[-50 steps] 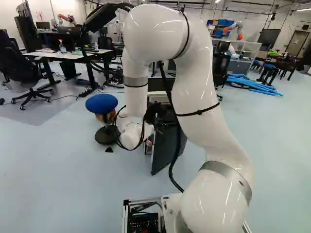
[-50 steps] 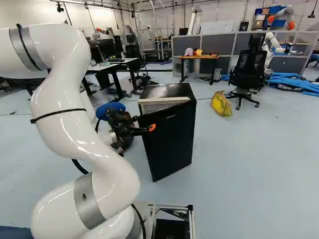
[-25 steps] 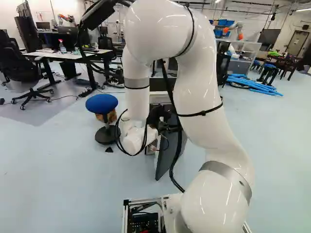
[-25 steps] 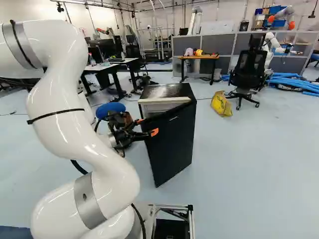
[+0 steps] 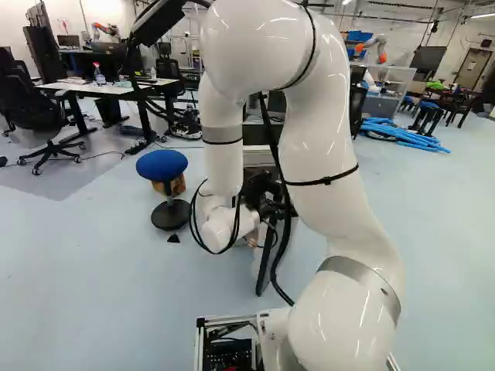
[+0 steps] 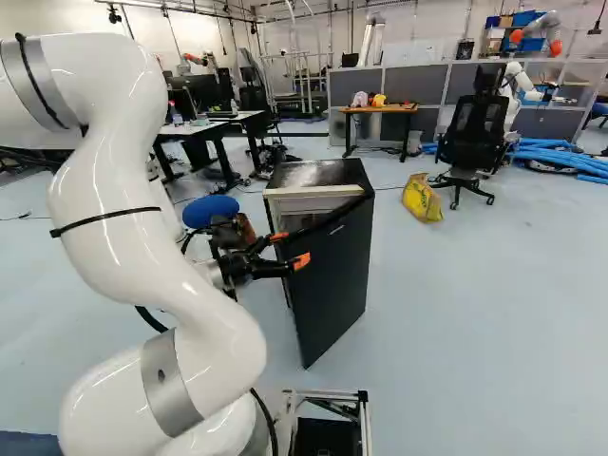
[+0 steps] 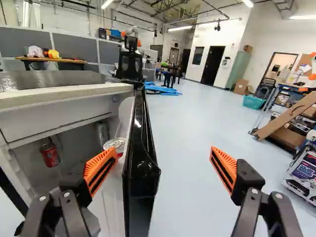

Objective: Grab a drink from the fridge

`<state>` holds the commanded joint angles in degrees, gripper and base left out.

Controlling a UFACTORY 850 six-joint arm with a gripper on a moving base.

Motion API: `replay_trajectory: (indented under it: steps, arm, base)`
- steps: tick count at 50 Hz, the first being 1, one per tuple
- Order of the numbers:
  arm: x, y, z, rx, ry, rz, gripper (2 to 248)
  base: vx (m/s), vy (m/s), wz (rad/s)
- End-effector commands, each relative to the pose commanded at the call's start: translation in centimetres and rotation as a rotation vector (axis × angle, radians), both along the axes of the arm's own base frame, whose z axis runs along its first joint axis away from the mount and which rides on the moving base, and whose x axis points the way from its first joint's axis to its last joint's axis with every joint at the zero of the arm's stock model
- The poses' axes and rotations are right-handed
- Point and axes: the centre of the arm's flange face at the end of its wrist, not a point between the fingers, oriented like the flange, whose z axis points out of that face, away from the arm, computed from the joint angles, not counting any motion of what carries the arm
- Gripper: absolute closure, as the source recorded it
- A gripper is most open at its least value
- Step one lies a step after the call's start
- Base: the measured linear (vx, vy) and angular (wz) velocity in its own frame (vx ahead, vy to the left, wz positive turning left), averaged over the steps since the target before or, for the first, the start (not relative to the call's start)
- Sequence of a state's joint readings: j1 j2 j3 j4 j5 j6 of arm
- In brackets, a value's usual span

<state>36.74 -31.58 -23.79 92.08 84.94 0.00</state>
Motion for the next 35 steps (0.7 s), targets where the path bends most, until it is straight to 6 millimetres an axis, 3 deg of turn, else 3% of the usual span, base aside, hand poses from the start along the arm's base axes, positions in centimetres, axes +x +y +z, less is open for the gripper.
replay_trajectory:
  steps: [35]
  arm:
    - [-1.1,-3.5,0.2,-0.030,-0.001,-0.223,3]
  base:
    - [0.000,0.000,0.000]
